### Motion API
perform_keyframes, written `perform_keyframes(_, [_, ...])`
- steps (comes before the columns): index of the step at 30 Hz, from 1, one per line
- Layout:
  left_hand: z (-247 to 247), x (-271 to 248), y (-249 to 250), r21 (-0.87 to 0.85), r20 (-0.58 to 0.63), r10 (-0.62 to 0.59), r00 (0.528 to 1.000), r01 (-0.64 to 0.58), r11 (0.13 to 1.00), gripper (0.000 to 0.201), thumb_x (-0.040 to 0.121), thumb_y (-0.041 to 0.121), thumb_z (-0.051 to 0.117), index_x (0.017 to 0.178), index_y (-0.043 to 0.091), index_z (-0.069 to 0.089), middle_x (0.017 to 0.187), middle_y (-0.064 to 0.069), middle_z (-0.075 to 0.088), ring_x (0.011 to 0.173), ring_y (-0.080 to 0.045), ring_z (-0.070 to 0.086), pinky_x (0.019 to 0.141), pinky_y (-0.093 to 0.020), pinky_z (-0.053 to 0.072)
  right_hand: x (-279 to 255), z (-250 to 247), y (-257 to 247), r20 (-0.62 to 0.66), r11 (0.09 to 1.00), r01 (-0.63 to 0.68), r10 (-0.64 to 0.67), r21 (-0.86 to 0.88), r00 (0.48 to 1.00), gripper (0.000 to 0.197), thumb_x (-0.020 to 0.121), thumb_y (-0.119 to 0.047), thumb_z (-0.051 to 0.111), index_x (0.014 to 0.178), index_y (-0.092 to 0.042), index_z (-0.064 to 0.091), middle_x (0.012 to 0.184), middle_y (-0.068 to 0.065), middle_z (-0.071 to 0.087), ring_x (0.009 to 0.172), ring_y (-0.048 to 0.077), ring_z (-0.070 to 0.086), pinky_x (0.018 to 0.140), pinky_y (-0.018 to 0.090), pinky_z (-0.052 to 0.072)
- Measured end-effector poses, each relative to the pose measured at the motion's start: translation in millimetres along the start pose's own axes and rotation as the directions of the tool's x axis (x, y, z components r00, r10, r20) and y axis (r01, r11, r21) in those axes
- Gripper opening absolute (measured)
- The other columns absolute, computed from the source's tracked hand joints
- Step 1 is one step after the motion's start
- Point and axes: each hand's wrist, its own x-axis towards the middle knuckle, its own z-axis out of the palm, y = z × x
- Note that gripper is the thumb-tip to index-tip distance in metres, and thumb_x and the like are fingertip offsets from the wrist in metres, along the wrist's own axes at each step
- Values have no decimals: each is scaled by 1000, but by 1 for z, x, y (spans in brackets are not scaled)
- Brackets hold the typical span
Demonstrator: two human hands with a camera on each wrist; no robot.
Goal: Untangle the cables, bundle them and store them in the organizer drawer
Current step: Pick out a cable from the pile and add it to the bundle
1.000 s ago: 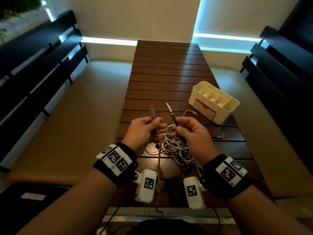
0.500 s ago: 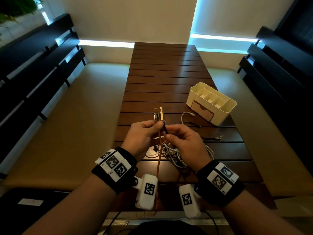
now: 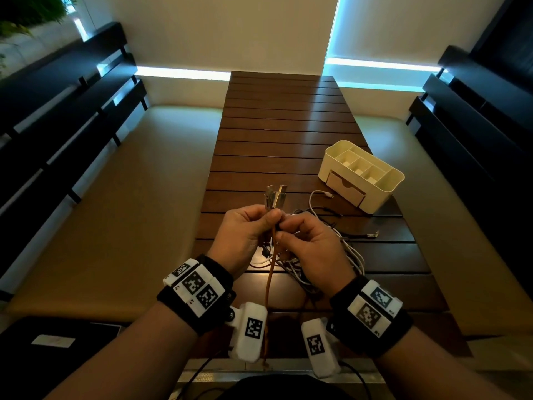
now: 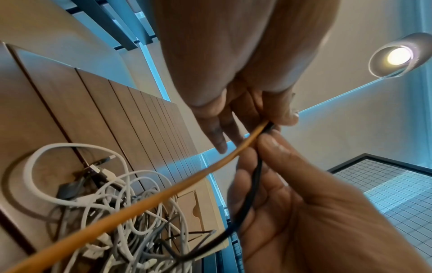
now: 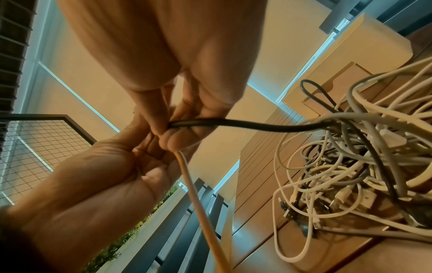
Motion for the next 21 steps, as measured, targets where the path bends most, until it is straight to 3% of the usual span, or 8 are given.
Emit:
perform_keyframes(4, [9, -2, 6, -122, -28, 8, 1000, -12, 992, 24, 93, 27, 52, 95, 6, 64, 95, -15, 73, 92, -30, 70, 83, -44, 58, -3, -2, 8, 36, 990, -13, 18, -141, 999, 11, 97, -21, 58, 89, -14, 59, 76, 0, 66, 66, 10, 64, 63, 21, 54])
perform_keyframes(7, [15, 1, 16, -320, -122, -35, 992, -6, 947, 30, 105, 32, 37, 91, 11, 53, 69, -5, 62, 73, -23, 68, 74, -38, 59, -5, -10, 34, 105, 916, -16, 63, -402, 992, 21, 101, -32, 49, 84, -24, 58, 77, 2, 64, 70, 16, 60, 65, 31, 48])
perform_keyframes(8, [14, 1, 20, -374, -140, -46, 989, -10, 927, 33, 106, 34, 34, 88, 13, 51, 63, -1, 52, 61, -18, 60, 65, -35, 55, -5, -14, 45, 130, 874, -27, 103, -485, 986, 23, 101, -34, 47, 83, -25, 57, 79, 3, 63, 72, 17, 58, 67, 36, 46])
perform_keyframes(10, [10, 1, 24, -424, -121, -44, 992, -12, 905, 35, 105, 38, 34, 82, 16, 48, 58, 4, 36, 48, -11, 38, 52, -27, 40, -6, -25, 60, 149, 803, -58, 181, -593, 972, 25, 102, -35, 45, 80, -27, 54, 80, 0, 58, 73, 13, 53, 66, 34, 41])
perform_keyframes(12, [6, -1, 21, -326, -74, -1, 997, -23, 945, 33, 101, 42, 44, 77, 19, 46, 57, 6, 30, 46, -10, 26, 46, -24, 30, -5, -34, 60, 126, 797, -88, 203, -598, 971, 23, 102, -34, 46, 82, -28, 55, 81, -2, 58, 74, 11, 53, 68, 30, 40])
perform_keyframes(16, [6, -5, 8, 164, 10, 27, 1000, -28, 986, 31, 84, 36, 73, 82, 13, 52, 56, 6, 38, 44, -10, 28, 43, -23, 30, 4, -39, 29, 36, 904, -45, 66, -425, 997, 7, 97, -28, 57, 93, -28, 62, 84, -5, 63, 71, 4, 58, 64, 23, 45])
perform_keyframes(19, [15, -9, 7, 264, 60, 0, 998, -16, 964, 29, 86, 23, 71, 97, -3, 62, 55, 12, 49, 43, -2, 39, 46, -17, 34, 12, -35, 1, 53, 915, 100, -86, -392, 995, 7, 95, -24, 62, 100, -22, 66, 87, -5, 65, 75, 4, 60, 64, 21, 51])
perform_keyframes(21, [19, -10, 11, 280, 125, -22, 992, -14, 960, 16, 93, 13, 64, 96, -2, 65, 51, 14, 53, 42, 3, 45, 46, -10, 35, 13, -31, -7, 62, 912, 150, -137, -381, 989, 12, 94, -22, 64, 105, -20, 66, 86, -6, 65, 75, 6, 61, 65, 20, 51])
